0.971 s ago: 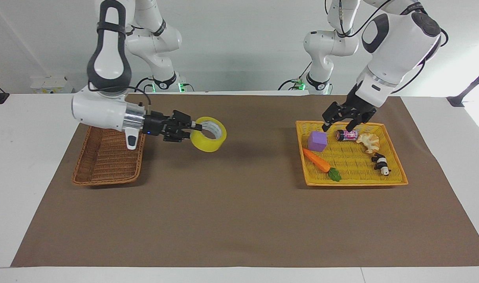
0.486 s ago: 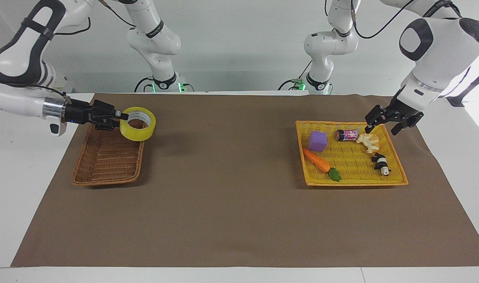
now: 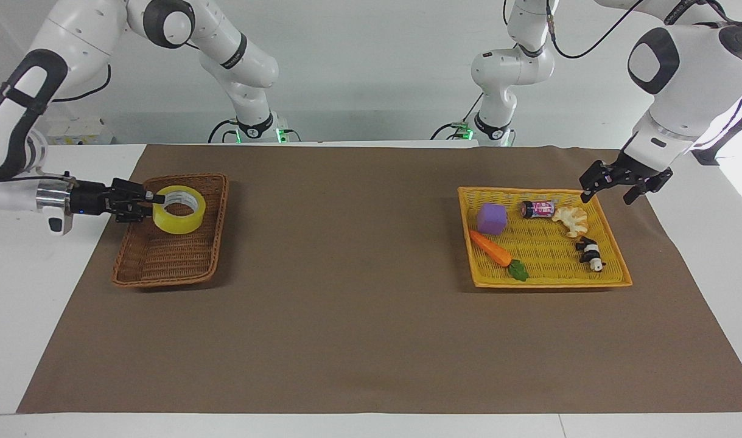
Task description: Move tape to another basket
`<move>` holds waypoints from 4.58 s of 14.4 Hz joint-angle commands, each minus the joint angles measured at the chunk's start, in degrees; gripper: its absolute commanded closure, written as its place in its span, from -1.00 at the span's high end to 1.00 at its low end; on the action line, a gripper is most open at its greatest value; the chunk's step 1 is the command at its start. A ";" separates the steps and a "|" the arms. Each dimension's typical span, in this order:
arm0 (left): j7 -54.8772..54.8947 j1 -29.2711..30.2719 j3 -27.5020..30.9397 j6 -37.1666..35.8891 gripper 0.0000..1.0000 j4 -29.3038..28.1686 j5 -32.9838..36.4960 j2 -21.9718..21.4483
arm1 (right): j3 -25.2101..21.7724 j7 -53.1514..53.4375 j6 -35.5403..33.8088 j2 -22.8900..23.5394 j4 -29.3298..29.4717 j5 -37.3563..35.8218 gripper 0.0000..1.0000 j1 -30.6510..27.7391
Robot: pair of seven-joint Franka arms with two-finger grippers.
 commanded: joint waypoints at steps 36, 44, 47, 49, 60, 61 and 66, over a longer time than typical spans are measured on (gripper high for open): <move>0.04 1.00 -0.81 -3.72 1.00 -1.23 -1.46 -1.74 | 0.64 11.61 16.03 -20.31 -1.38 -28.91 1.00 17.16; 0.04 1.00 -0.81 -3.72 1.00 -1.23 -1.46 -1.74 | 1.17 40.10 17.69 -28.05 0.12 -41.76 1.00 25.00; 0.04 1.00 -0.81 -3.72 1.00 -1.23 -1.46 -1.74 | 1.87 41.96 17.69 -27.62 3.81 -46.06 1.00 25.62; 0.04 1.00 -0.81 -3.72 1.00 -1.23 -1.46 -1.74 | 4.06 41.96 17.26 -27.88 3.72 -46.76 1.00 25.44; 0.04 1.00 -0.81 -3.72 1.00 -1.23 -1.46 -1.74 | 4.16 42.05 14.09 -27.88 4.33 -50.02 1.00 25.53; 0.13 1.00 -0.81 -3.46 1.00 -0.89 -1.46 -1.74 | 4.16 41.96 13.92 -27.80 4.60 -50.02 1.00 25.53; 0.22 0.30 -1.08 -3.28 1.00 0.00 -1.20 -2.01 | 3.90 41.96 12.78 -27.62 6.27 -50.02 1.00 25.53</move>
